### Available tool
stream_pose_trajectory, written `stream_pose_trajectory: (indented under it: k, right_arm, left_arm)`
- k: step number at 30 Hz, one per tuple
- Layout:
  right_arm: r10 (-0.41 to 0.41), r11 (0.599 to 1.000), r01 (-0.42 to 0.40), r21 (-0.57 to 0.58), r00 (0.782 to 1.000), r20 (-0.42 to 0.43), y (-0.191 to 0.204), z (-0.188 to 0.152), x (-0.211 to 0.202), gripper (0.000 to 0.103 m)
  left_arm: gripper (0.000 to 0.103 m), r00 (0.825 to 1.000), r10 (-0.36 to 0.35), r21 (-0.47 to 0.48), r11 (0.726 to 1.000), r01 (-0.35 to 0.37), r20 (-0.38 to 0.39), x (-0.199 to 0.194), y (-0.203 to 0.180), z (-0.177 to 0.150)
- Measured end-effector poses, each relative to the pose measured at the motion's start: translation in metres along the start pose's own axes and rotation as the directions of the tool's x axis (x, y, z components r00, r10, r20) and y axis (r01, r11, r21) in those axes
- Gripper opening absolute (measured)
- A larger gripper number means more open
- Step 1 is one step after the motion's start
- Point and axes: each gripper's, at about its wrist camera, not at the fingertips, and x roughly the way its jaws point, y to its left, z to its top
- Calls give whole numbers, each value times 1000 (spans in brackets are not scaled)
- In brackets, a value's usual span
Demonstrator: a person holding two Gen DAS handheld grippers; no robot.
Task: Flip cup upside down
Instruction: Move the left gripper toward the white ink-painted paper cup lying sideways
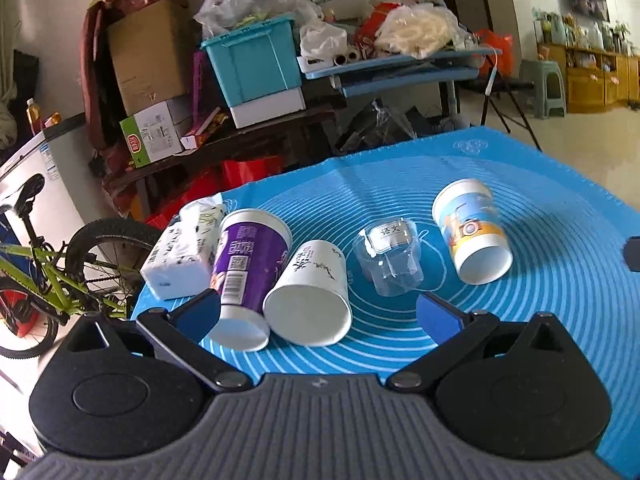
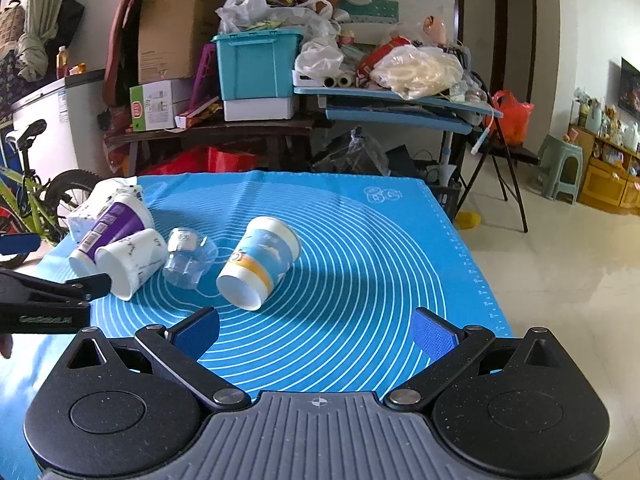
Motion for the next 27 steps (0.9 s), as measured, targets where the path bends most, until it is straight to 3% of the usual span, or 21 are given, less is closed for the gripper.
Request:
stream_pose_trajectory:
  k: [14,17,22,27]
  right_arm:
    - [-6,999,8,49,998,-57,-13,-8,30,103]
    - [-3,998,7,58,998,-62,-15,-9,34,103]
    - [1,997,4,71,998,-69,-15,-10,37,103]
    - [6,997,-1,75,997,-73,-15,-12,38,103]
  left_arm:
    - [101,997,18,33,999,-16,-71,65,-3,3]
    - [85,996,12,30,1000,-9,-91,69,-3,2]
    - [84,995,6,25,1000,-4,-96,69,-2,3]
    - [75,994,23,23,1000,-20,-111,71,-1,5]
